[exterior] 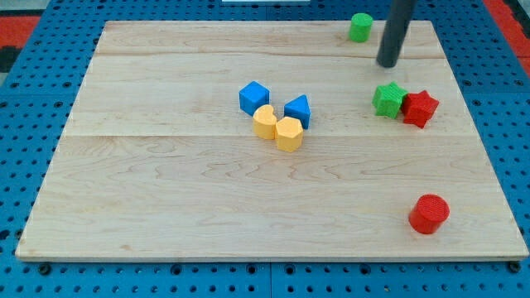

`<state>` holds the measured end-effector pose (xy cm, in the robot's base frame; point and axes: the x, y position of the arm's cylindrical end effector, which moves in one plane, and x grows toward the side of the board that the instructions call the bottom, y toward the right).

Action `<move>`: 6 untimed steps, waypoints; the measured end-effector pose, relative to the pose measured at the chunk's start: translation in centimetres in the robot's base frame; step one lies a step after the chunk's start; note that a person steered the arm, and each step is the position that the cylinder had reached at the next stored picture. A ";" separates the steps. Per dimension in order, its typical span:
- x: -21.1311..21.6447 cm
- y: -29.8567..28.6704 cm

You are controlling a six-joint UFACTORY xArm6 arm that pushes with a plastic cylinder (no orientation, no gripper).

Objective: Move the green circle slightly to the down side

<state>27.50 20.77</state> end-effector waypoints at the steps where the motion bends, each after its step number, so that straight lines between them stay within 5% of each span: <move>1: -5.7 1.7; 4: -8.3 -9.1; 6: -5.0 -11.0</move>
